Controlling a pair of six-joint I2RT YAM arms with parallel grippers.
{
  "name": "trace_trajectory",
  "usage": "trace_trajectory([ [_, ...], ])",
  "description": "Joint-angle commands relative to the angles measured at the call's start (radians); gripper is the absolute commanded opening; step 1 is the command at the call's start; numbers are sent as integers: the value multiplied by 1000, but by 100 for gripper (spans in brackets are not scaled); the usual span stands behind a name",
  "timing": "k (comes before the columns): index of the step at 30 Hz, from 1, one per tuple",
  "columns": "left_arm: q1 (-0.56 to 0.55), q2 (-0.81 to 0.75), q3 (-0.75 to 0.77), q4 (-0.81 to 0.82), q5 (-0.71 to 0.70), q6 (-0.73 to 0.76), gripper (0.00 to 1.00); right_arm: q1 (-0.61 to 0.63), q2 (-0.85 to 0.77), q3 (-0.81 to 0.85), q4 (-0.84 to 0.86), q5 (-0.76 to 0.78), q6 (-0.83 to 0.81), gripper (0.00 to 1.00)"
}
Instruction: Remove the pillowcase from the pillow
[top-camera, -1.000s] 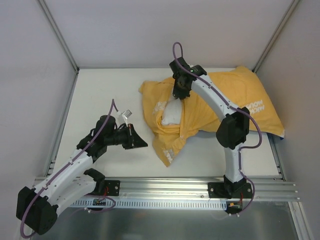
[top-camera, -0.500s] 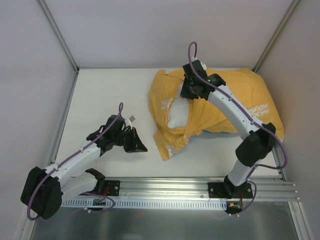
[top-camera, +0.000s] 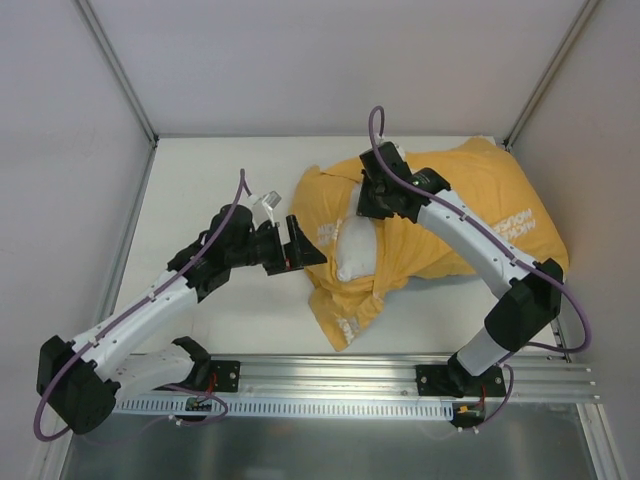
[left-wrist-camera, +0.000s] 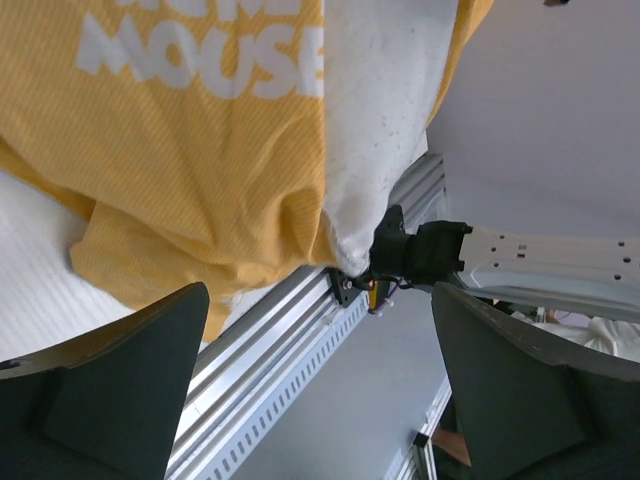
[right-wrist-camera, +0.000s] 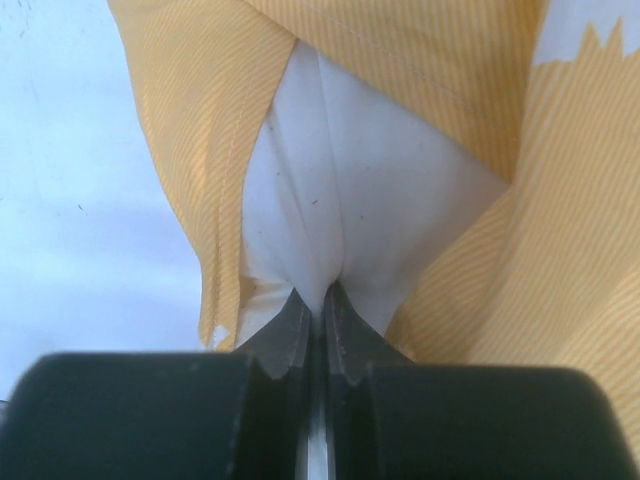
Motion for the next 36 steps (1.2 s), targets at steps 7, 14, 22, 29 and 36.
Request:
trace_trajectory([
  [7, -76, 238, 110, 84, -136, -41, 62, 37, -33, 65, 57, 16, 25, 1],
  [14, -42, 267, 66, 93, -134, -61, 0, 47, -168, 45, 54, -8, 28, 1],
  [22, 49, 329, 8, 116, -119, -76, 0, 81, -363, -21, 101, -132, -9, 1],
  [29, 190, 353, -20, 118, -81, -73, 0, 81, -677, -328, 68, -419, -120, 1],
  [36, 245, 287, 59, 44, -44, 37, 0, 83, -849, -555, -32, -393, -75, 1],
])
